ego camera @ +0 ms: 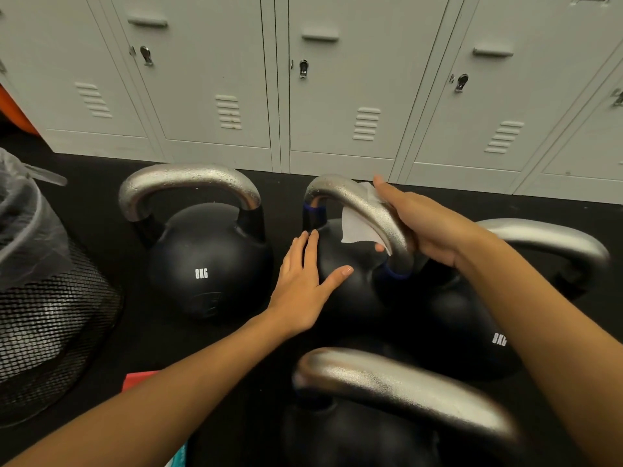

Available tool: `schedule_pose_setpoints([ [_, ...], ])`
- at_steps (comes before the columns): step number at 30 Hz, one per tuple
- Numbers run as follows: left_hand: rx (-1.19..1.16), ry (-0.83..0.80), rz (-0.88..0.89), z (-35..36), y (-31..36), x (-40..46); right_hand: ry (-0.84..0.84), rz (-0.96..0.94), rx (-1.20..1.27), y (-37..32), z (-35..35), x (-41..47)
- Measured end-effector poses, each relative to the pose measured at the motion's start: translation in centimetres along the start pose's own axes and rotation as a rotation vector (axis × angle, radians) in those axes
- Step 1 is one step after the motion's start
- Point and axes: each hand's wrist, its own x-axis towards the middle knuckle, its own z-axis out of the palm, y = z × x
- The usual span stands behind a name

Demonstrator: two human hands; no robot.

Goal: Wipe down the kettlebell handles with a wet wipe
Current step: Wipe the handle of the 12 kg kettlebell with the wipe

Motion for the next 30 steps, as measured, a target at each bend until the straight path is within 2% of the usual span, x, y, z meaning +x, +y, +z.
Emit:
schedule_pose_setpoints([
  [8,0.005,0.005,0.002,0.1,0.0,-0.1,-0.022,0.093,0.202,-0.6,0.5,0.9],
  [12,0.012,-0.001,0.0,0.1,-0.1,-0.1,0.002,0.064,0.142,-0.8,0.2,1.5],
  [17,0.015,-0.007,-0.004,0.1,-0.1,0.0,0.19,-0.145,-0.143,0.3,-0.1,0.3],
  [22,0.021,0.02,0.01,0.2,-0.2,-0.1,0.315,-0.518,-0.315,2.7,0.5,-3.1],
  [25,0.032,0.019,0.009,0.3,-0.2,0.0,0.458,-0.699,-0.415,5.2,1.5,-4.2],
  [30,0.048,0.016,0.01,0.2,-0.2,0.0,0.654,-0.949,-0.872,7.4,2.0,-3.7],
])
